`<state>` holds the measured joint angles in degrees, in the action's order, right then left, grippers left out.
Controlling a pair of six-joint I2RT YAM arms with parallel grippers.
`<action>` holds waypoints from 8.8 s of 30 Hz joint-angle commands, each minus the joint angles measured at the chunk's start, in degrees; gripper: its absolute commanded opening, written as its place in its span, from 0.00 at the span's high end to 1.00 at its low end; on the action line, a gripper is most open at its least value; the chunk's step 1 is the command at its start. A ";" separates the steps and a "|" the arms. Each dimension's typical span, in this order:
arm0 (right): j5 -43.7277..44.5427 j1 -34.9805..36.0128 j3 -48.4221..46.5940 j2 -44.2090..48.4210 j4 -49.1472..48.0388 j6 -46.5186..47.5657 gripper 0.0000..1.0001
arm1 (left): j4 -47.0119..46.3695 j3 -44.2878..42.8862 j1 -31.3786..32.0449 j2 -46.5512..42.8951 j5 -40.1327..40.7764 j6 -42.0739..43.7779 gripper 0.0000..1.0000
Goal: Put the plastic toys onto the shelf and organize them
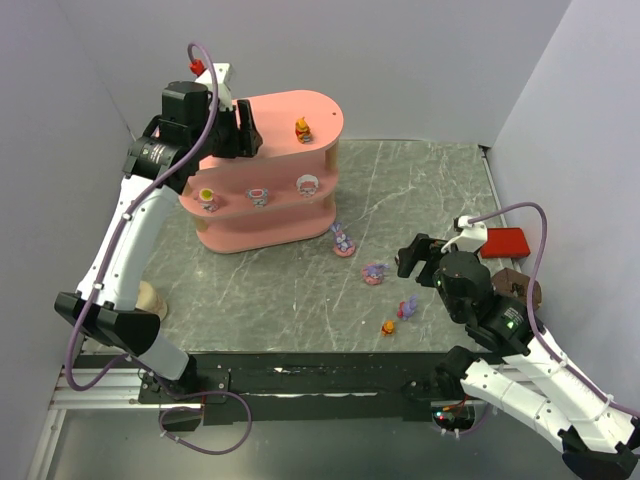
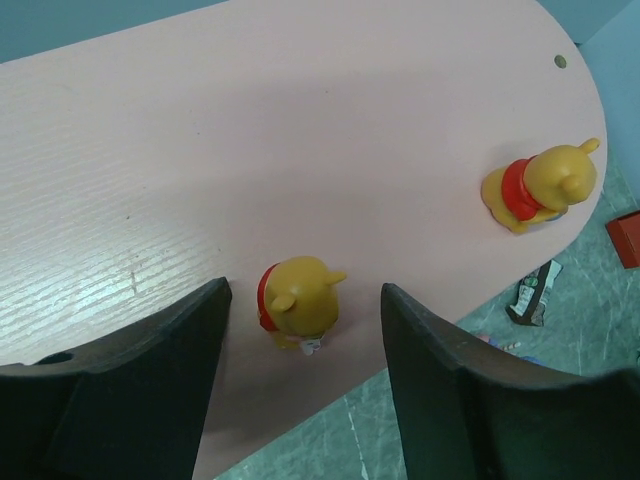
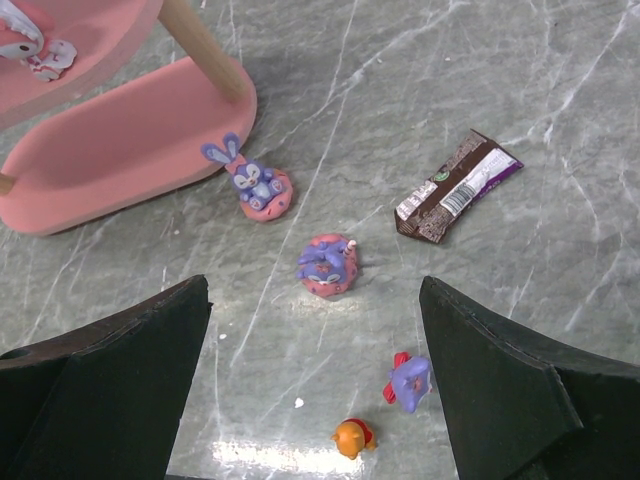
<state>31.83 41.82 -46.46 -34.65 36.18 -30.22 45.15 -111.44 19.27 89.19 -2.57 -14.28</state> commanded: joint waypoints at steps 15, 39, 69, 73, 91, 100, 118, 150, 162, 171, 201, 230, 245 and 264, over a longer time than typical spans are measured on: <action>-1.07 -0.60 0.67 -0.76 -2.44 0.86 0.05 | -1.02 9.03 -0.11 -16.48 1.17 -2.68 0.26; 6.66 -1.39 -3.02 6.16 9.50 -3.44 0.04 | -31.08 43.41 53.67 -6.32 27.79 -31.22 0.12; 7.37 -1.31 -5.66 20.86 18.66 -3.27 0.03 | -28.10 29.52 59.04 26.13 26.82 -38.10 0.25; 6.93 -1.39 -5.40 19.72 17.69 -3.18 0.03 | -28.44 31.45 59.75 25.07 27.00 -37.92 0.33; 4.73 -1.39 -3.73 14.36 13.74 -3.27 0.03 | -30.03 36.01 59.13 23.49 32.27 -34.68 0.87; -3.43 -1.39 -1.27 7.16 4.71 -1.25 0.04 | -34.77 53.41 54.39 11.81 32.45 -30.12 0.99; -15.49 -1.39 -0.39 -9.82 -10.34 0.51 0.05 | -49.99 71.71 52.72 -0.77 22.52 -14.63 0.57; -12.33 -1.48 2.42 -5.42 -8.68 1.04 0.04 | -45.32 69.69 59.66 3.54 40.71 -34.14 0.38; -11.36 -1.48 2.51 -4.72 -8.23 1.21 0.04 | -42.16 67.32 59.75 6.00 43.43 -35.02 0.61; -11.09 -1.48 2.25 -5.42 -8.15 1.13 0.04 | -32.95 63.55 59.66 0.83 47.03 -36.34 0.93; -11.36 -1.66 2.69 -5.43 -9.64 2.00 0.04 | 3.46 6.95 14.42 -20.11 41.64 -8.31 0.87; -14.08 -2.01 2.69 -5.60 -11.58 2.53 0.04 | 5.92 2.98 -8.54 -7.01 11.27 -0.92 0.83; -14.61 -2.01 2.69 -5.69 -11.49 2.27 0.04 | 6.10 4.57 -8.54 -7.54 11.71 -0.39 0.67; -14.43 -2.10 2.33 -5.86 -11.49 2.71 0.04 | 6.10 2.63 -8.63 -6.92 13.20 -0.48 0.31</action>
<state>17.04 40.23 -43.79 -40.73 26.50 -27.99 50.33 -106.87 10.92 82.37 9.50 -15.09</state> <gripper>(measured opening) 0.963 0.673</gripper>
